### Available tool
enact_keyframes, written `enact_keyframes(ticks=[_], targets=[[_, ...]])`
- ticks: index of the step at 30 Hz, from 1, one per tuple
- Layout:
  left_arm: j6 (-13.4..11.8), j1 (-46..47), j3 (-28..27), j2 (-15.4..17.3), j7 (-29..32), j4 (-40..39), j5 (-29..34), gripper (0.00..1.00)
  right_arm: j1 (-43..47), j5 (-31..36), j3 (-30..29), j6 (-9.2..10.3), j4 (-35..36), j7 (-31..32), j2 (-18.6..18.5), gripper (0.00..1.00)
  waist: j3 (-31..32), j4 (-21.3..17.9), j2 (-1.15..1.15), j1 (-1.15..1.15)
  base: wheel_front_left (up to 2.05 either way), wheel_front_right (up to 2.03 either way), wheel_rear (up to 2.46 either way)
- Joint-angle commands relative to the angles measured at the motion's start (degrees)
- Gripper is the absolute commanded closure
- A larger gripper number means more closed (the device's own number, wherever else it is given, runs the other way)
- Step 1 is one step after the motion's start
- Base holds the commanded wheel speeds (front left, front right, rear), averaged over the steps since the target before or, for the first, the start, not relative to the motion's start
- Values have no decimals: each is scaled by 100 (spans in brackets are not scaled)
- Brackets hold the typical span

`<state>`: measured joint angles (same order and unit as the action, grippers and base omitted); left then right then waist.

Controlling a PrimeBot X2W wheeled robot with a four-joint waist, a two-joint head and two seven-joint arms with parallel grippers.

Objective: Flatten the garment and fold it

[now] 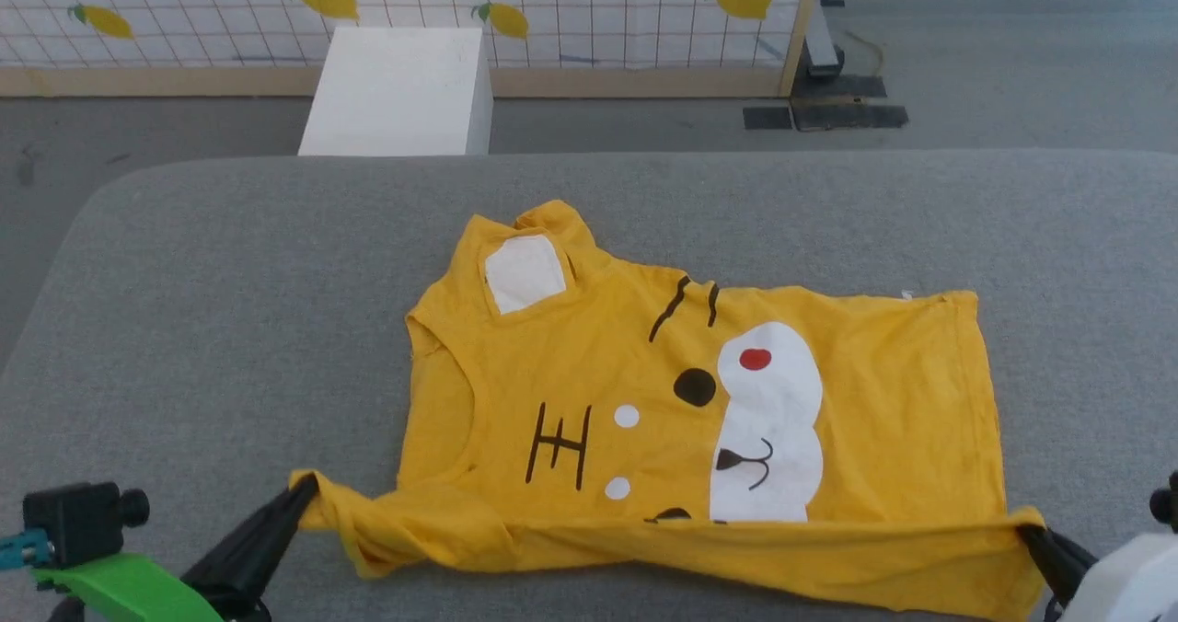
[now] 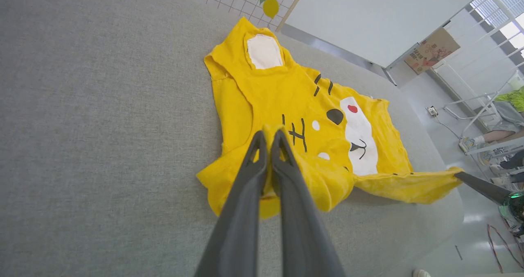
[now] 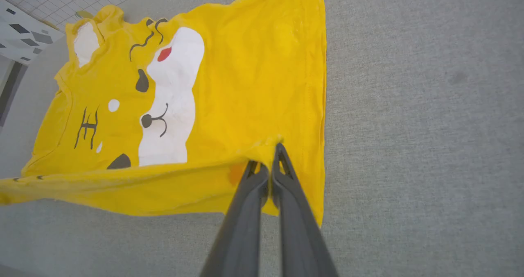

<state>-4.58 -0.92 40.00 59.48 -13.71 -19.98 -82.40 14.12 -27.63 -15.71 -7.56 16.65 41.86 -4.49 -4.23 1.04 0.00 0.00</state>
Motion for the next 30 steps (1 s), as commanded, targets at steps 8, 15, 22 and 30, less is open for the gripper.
enact_keyframes(ticks=[8,15,22,30], targets=[[350,873,-182,-275,119,618,299,100,-1011,370,322,8,-570,-622,-197,100,-852,-328,0,0,0,0,0],[667,1492,-87,-644,364,1272,469,100,-1490,583,528,8,-1046,-779,-224,100,-1241,-373,0,0,0,0,0],[883,1938,230,-1045,845,1974,548,100,-1842,774,804,8,-1509,-589,-229,100,-1509,-378,0,0,0,0,0],[984,2166,724,-1187,1956,2609,322,100,-2040,865,901,8,-1945,77,-183,96,-1600,-363,0,0,0,0,0]])
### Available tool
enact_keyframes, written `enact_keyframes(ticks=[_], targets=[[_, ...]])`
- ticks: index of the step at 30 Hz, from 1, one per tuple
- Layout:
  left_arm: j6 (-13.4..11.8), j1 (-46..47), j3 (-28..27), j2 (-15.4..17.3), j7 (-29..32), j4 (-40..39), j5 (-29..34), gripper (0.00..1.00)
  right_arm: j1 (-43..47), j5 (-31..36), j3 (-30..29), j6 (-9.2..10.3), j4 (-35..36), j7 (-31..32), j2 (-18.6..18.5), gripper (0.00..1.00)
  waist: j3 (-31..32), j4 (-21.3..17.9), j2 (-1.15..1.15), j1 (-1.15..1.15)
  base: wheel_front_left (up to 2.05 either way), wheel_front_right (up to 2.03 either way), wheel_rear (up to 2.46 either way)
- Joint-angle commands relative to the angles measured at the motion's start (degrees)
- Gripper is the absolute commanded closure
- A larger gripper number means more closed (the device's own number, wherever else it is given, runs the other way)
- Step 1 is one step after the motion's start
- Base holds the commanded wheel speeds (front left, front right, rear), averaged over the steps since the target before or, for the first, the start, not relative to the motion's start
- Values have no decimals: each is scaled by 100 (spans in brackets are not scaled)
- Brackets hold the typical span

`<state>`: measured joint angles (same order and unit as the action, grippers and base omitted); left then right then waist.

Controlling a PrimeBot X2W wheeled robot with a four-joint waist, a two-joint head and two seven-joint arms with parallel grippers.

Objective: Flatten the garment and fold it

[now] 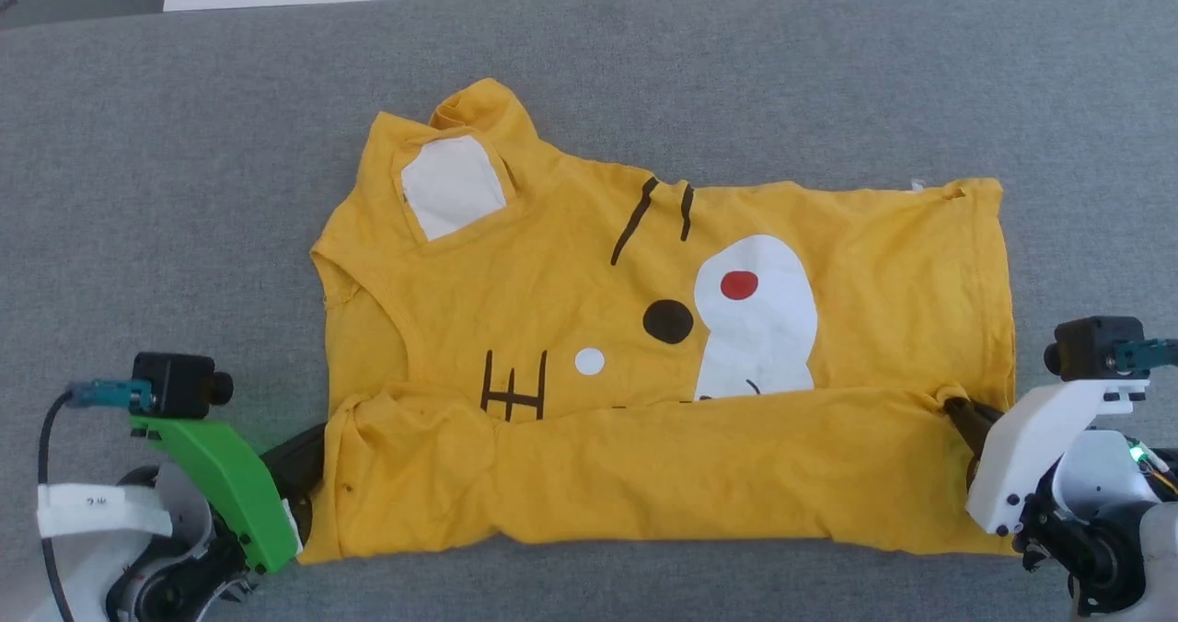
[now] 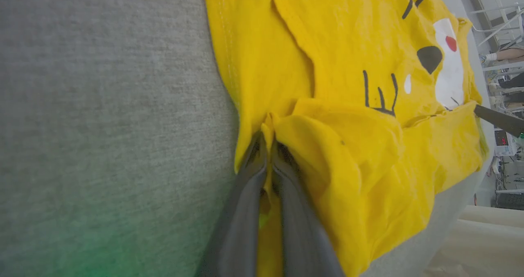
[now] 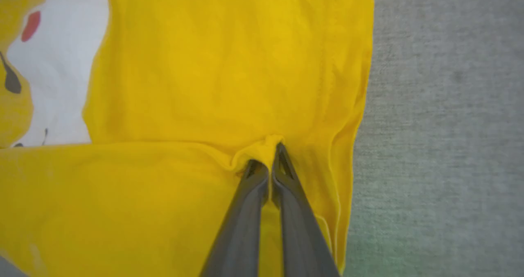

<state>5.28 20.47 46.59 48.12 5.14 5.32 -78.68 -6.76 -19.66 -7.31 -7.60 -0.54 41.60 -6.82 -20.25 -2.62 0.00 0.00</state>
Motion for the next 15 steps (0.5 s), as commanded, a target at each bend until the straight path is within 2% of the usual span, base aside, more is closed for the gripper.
enact_keyframes(ticks=[1,5,6,7,8,9,10,13,15], targets=[[2,38,88,-70,142,131,-84,100,38,87,61,11,-251,127,52,96,4,7,0,0,0,0,0],[24,79,139,-179,267,316,-158,100,19,137,23,11,-405,175,87,93,21,22,0,0,0,0,0],[30,84,140,-212,268,360,-176,100,17,138,-16,11,-454,194,107,82,32,26,0,0,0,0,0],[34,87,132,-239,250,394,-187,100,20,136,-67,11,-488,223,132,58,44,30,0,0,0,0,0],[38,83,115,-270,215,429,-207,100,22,135,-112,11,-499,267,158,0,64,38,0,0,0,0,0],[43,75,95,-286,184,445,-227,82,21,124,-151,11,-480,288,176,0,85,45,0,0,0,0,0],[50,58,63,-298,139,449,-264,54,22,100,-217,11,-436,313,201,0,117,52,0,0,0,0,0],[77,-33,-23,-285,39,372,-394,0,88,43,-330,11,-201,450,232,0,229,73,0,0,0,0,0],[89,-120,-85,-237,-74,274,-437,0,190,-19,-426,11,43,613,247,0,328,92,0,0,0,0,0]])
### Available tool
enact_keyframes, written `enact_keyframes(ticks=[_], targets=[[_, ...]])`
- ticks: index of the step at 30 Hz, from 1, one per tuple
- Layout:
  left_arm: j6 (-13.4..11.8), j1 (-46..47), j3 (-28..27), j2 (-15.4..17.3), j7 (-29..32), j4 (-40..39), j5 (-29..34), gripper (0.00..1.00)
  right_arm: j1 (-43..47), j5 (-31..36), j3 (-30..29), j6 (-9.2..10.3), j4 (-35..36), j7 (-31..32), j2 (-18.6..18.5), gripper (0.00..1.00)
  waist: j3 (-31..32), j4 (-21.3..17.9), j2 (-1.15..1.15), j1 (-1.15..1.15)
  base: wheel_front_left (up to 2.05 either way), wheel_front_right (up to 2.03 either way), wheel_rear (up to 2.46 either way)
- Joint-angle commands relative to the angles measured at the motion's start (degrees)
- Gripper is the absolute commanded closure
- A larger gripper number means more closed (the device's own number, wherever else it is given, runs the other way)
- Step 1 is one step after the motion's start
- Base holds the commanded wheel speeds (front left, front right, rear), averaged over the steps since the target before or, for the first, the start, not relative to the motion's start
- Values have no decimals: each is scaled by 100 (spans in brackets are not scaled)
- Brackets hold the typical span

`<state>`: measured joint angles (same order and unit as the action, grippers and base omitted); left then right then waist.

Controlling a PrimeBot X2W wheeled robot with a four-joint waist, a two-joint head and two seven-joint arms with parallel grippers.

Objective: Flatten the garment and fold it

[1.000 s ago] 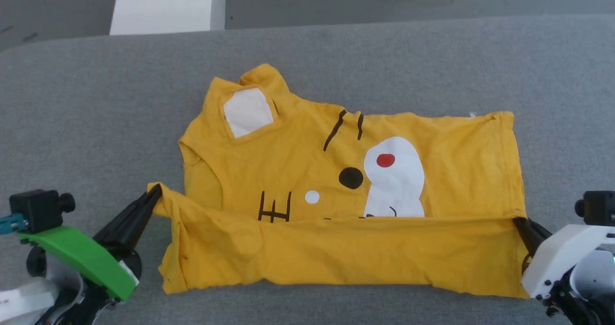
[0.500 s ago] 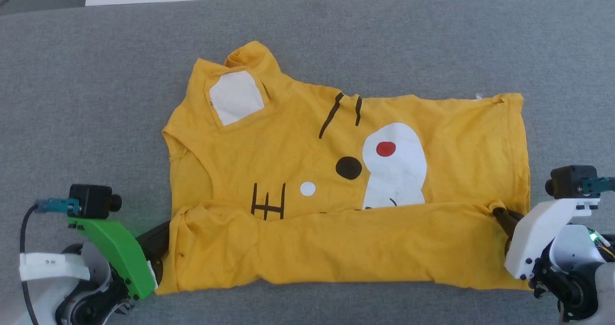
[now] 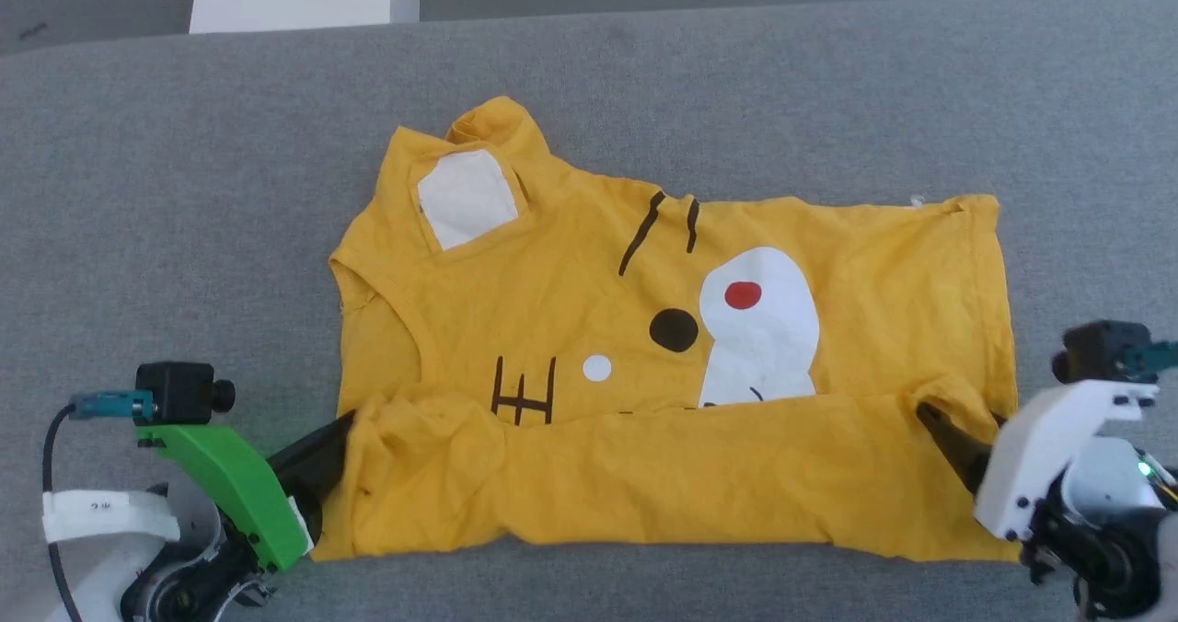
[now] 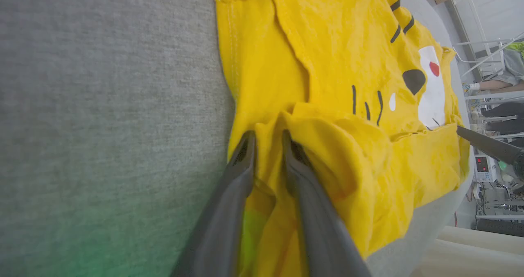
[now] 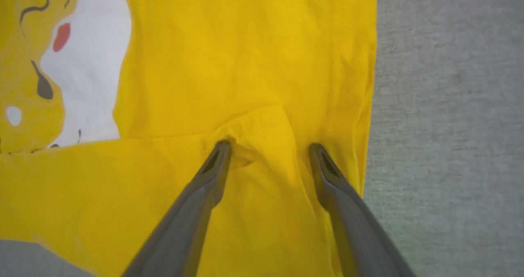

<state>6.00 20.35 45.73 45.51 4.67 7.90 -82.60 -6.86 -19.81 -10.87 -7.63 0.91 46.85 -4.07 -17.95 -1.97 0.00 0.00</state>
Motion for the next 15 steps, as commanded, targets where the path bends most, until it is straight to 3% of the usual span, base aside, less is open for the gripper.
enact_keyframes(ticks=[1,5,10,12,15], targets=[[19,-166,-35,58,-112,-49,-49,0,277,-53,-117,14,65,195,-18,0,155,36,0,0,0,0,0],[-72,-406,-238,180,-649,-300,37,0,584,-283,-309,14,753,489,21,0,372,65,0,0,0,0,0],[-381,-781,-505,304,-1454,-636,239,0,1020,-491,-504,14,1451,710,68,0,622,91,0,0,0,0,0],[-553,-912,-647,328,-1724,-754,385,0,1134,-485,-544,14,1704,533,76,0,698,106,0,0,0,0,0],[-877,-1114,-969,286,-1927,-934,791,0,1211,-324,-600,14,2000,-232,84,0,788,123,0,0,0,0,0]])
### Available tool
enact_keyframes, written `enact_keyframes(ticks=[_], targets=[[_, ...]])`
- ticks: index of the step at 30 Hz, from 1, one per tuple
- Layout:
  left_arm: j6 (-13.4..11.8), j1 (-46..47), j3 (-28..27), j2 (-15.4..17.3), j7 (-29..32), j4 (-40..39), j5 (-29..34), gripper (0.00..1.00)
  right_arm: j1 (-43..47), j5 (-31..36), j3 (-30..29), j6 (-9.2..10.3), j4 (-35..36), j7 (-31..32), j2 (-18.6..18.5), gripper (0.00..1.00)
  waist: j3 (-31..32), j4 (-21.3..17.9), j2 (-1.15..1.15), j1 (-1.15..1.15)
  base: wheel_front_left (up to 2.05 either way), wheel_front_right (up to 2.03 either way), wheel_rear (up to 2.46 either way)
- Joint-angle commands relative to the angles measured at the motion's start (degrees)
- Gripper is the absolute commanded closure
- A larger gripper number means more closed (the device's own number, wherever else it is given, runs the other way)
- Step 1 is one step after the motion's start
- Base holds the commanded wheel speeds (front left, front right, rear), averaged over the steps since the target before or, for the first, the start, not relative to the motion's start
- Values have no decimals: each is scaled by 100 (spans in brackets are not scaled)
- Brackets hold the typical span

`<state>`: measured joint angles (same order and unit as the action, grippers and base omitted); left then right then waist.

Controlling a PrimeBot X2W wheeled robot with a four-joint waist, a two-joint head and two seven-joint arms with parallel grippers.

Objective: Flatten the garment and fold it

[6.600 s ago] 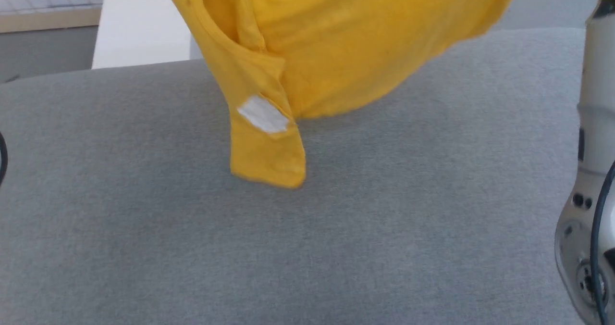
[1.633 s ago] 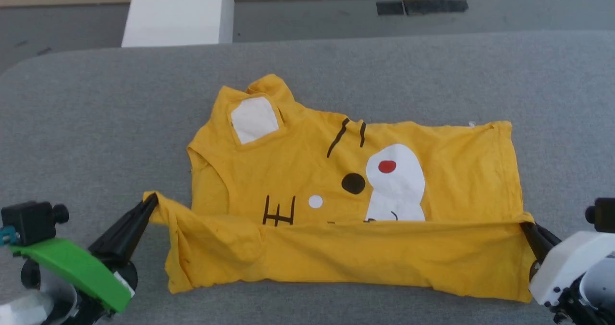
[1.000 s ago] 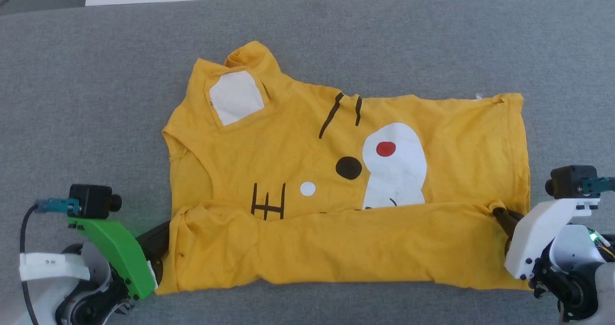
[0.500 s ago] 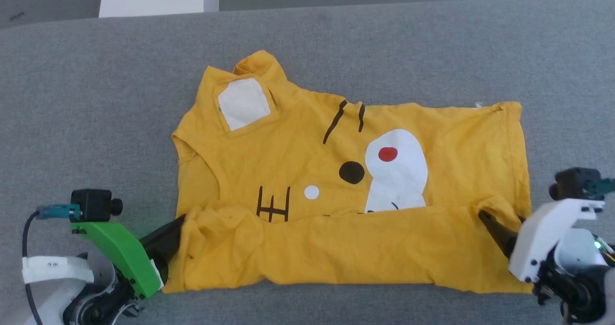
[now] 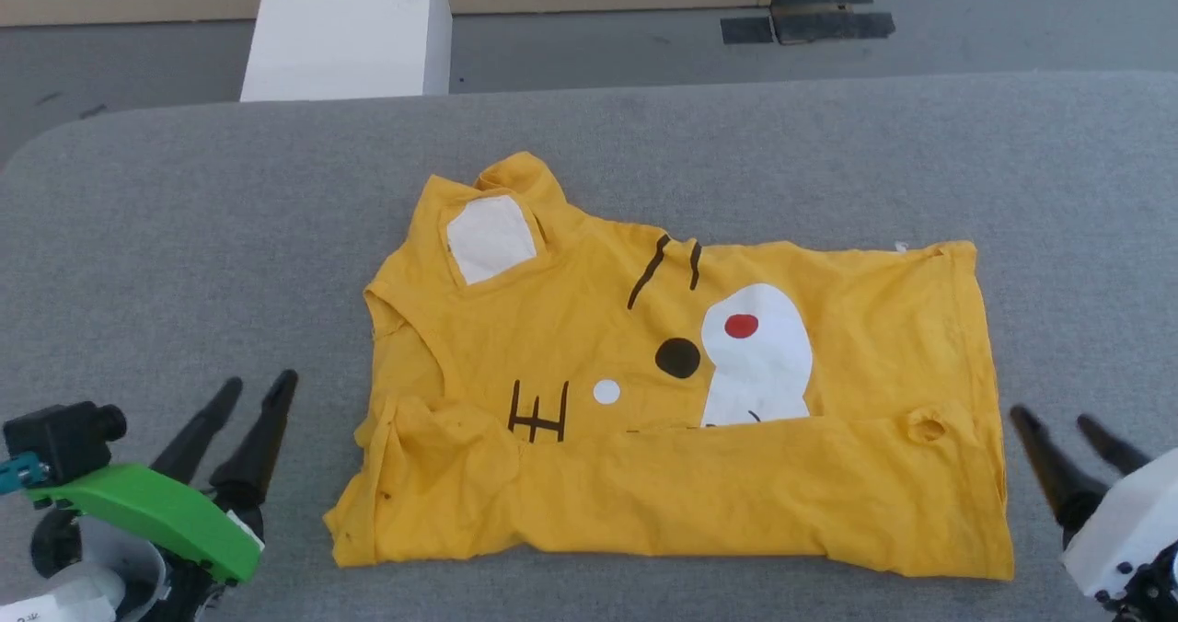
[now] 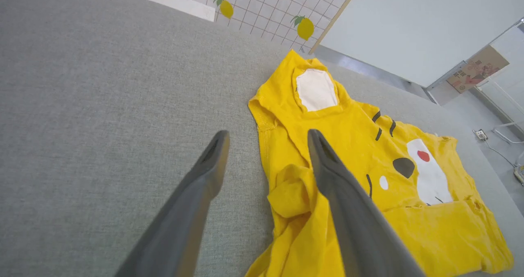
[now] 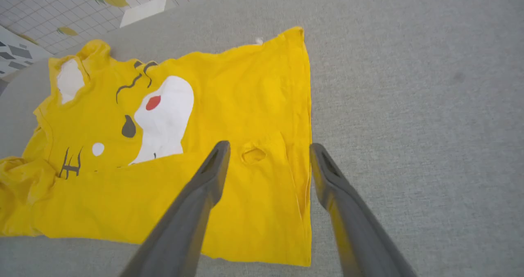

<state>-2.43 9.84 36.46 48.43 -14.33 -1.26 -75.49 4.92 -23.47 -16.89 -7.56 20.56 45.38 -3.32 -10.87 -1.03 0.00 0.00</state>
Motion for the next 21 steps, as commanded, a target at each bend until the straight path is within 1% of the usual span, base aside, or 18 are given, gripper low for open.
enact_keyframes(ticks=[1,2,5,6,8,12,16,19,21], targets=[[-152,-128,-150,-28,-47,-66,269,0,54,102,25,8,75,-355,11,0,105,34,0,0,0,0,0],[-302,-207,-302,-73,-58,-147,588,0,97,150,94,8,104,-691,14,0,129,38,0,0,0,0,0],[-585,-574,-1047,-574,-63,-508,1408,0,246,275,267,8,99,-1716,27,0,172,56,0,0,0,0,0],[-602,-714,-1203,-721,-64,-616,1652,0,315,347,341,8,69,-1980,30,0,183,61,0,0,0,0,0],[-627,-1041,-1631,-1147,-65,-842,2224,0,473,485,477,8,-46,-2627,38,0,200,72,0,0,0,0,0],[-501,-1571,-2095,-1780,-65,-916,3101,0,692,599,720,8,-493,-3641,42,0,235,78,0,0,0,0,0],[-340,-1909,-2341,-2235,-66,-760,3742,0,805,877,918,8,-885,-4395,43,0,302,61,0,0,0,0,0],[-198,-2081,-2469,-2528,-66,-645,4039,0,841,974,984,8,-1176,-4762,43,0,360,41,0,0,0,0,0],[-104,-2152,-2541,-2664,-66,-575,4127,0,847,994,1018,8,-1333,-4885,44,0,384,27,0,0,0,0,0]])
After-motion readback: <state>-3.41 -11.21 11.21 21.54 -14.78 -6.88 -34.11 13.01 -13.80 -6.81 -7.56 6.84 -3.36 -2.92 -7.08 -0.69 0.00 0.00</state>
